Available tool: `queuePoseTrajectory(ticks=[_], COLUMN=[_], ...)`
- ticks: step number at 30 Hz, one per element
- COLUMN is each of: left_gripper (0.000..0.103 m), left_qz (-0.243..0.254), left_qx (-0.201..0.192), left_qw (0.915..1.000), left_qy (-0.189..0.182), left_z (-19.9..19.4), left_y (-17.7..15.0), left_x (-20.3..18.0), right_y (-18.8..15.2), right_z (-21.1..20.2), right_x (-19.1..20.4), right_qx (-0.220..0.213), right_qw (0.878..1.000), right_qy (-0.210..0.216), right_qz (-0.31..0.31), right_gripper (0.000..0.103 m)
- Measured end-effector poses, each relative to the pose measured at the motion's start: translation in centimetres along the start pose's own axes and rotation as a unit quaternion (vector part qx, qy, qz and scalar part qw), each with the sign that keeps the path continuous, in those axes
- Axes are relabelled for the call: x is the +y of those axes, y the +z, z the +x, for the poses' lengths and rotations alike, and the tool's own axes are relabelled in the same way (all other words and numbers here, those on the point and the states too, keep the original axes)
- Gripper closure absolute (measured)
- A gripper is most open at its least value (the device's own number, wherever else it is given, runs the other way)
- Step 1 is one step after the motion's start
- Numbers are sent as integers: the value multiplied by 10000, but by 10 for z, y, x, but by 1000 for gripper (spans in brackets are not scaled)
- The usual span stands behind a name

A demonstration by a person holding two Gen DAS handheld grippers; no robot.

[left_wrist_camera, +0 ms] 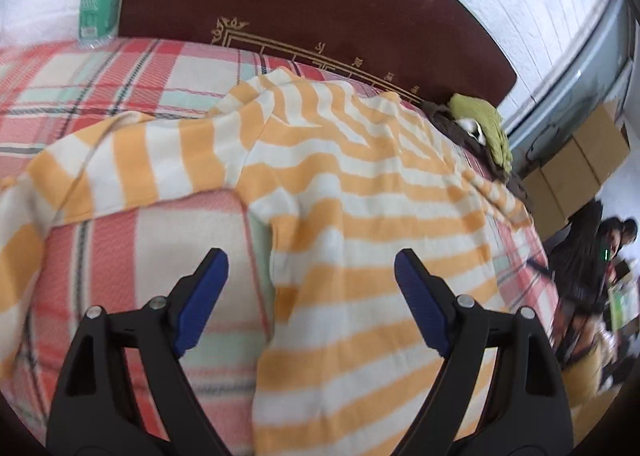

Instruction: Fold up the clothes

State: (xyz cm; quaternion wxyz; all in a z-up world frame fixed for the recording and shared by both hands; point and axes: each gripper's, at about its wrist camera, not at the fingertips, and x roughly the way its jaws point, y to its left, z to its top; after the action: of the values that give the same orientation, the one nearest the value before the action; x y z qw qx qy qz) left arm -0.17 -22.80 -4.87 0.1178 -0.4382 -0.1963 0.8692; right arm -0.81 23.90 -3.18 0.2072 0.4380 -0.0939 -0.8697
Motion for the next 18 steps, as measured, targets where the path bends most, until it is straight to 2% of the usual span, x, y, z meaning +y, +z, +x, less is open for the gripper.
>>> queuePoseTrajectory(ticks=[3,6,8,10,13,15,17,18], left_gripper=[19,37,96,96,96,96,97,94], left_qz=[-453,-670,-793,-987,-873,-940,-742,-695], left_qx=[143,-54,20,-13,-420,-596,-776,-730], left_qw=[9988,9977,9968,9951,9939,9925,9889,9889], left_qy=[-135,-78,53,79,529,506,1031,1092], left_z=[30,41,47,49,34,22,11,8], left_y=[15,21,25,27,36,44,51,51], left_x=[14,22,27,36,38,43,39,39], right_y=[-8,-11,-12,-11,-10,-10,-9,-9], right_z=[13,22,24,26,30,33,35,37], right_x=[14,25,28,30,33,35,36,37], right_qx=[233,358,392,423,468,499,529,545], right_qw=[9993,9986,9985,9983,9981,9979,9977,9976], right_qy=[272,363,375,384,397,406,414,419], right_qz=[80,110,107,101,92,86,81,78], right_gripper=[27,27,27,27,27,27,27,27])
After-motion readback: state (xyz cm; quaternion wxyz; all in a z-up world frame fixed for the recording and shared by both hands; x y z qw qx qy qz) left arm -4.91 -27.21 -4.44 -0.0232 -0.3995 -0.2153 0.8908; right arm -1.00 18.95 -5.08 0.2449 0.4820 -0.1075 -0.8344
